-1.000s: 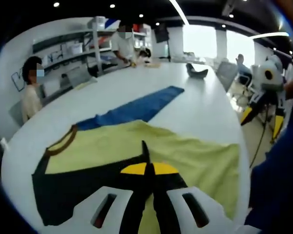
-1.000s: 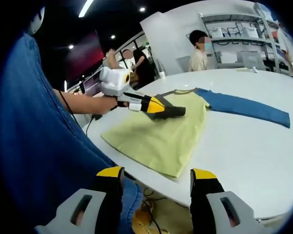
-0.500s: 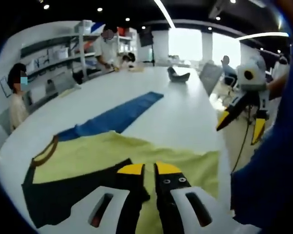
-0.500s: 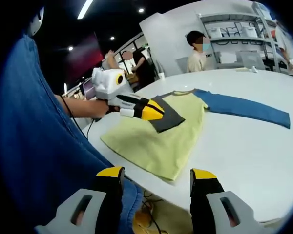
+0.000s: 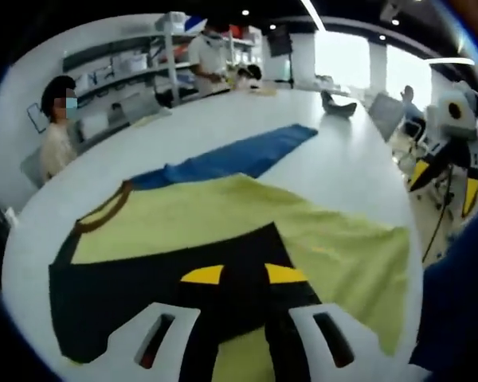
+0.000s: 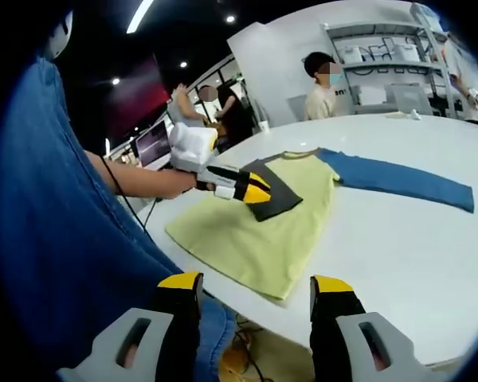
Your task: Fold the garment on the visible template until the final outline fits inside the template.
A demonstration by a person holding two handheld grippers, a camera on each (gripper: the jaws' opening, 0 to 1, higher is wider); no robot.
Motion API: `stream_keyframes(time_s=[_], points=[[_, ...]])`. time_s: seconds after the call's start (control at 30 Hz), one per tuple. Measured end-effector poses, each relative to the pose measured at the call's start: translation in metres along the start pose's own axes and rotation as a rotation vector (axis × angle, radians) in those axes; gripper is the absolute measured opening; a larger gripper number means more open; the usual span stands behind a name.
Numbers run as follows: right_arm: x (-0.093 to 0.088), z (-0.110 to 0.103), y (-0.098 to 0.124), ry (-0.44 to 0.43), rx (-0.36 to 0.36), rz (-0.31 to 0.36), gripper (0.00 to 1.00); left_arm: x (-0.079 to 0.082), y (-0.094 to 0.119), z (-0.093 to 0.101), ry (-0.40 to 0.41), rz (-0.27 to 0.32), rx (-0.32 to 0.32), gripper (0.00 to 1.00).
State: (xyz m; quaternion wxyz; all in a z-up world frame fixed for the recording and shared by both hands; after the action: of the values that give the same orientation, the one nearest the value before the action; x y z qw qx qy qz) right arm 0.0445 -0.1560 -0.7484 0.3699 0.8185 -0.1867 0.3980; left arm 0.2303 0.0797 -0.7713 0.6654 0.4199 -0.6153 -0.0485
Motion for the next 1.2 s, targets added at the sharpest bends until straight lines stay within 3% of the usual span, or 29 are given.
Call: stream_keyframes(time_s=[0.2,0.3,0.37,0.4,0.47,0.53,0.57,0.63,0.83,0.9,1.03,1.2], points=[[0.001,0.006,0.006,-0.019,-0.014,0.015,0.53,0.006,-0.005,0.027,-0.041,0.020,-0.130,0.23],[0.002,0.008,0.007,-0.022,-0.018,0.019,0.52,0.008,-0.003,0.032,-0.057,0.040,-0.149,0.25],[0.005,0.016,0.009,-0.026,-0.032,0.029,0.51,0.013,0.005,0.037,-0.046,0.049,-0.136,0.27],[0.009,0.018,0.007,-0.033,-0.042,0.041,0.51,0.017,0.014,0.037,-0.008,0.090,-0.114,0.29],[0.014,0.031,0.009,-0.030,-0.060,0.053,0.49,0.014,0.029,0.031,0.038,0.116,-0.061,0.28],[0.021,0.045,0.008,-0.006,-0.079,0.046,0.48,0.003,0.046,0.023,0.072,0.109,-0.012,0.28],[0.025,0.051,0.007,-0.003,-0.086,0.052,0.48,-0.023,0.063,0.012,0.108,0.086,0.029,0.27],[0.032,0.069,0.010,-0.005,-0.111,0.067,0.48,-0.042,0.076,0.008,0.124,0.051,0.067,0.27],[0.050,0.120,0.020,-0.037,-0.222,0.126,0.46,-0.052,0.096,0.021,0.176,0.047,0.104,0.26],[0.062,0.145,0.027,-0.061,-0.271,0.168,0.45,-0.051,0.096,0.028,0.184,0.052,0.098,0.25],[0.074,0.159,0.032,-0.062,-0.286,0.184,0.44,-0.037,0.082,0.034,0.201,0.087,0.075,0.25],[0.079,0.172,0.035,-0.034,-0.295,0.165,0.42,-0.003,0.050,0.030,0.171,0.131,0.056,0.25]])
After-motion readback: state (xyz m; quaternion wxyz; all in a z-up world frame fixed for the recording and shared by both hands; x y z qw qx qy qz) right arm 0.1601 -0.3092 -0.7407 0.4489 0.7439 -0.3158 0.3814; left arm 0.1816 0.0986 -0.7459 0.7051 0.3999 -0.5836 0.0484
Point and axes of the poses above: the point that each gripper's makers call its tool centre point, and the gripper's own axes: y roughly backward along the fingers, z roughly to its right, x roughly out of its top, the point moved 10 cm from there along y, roughly backward along the fingers, and after that the axes turned 4 degrees about -y, right-handed, at the moved point
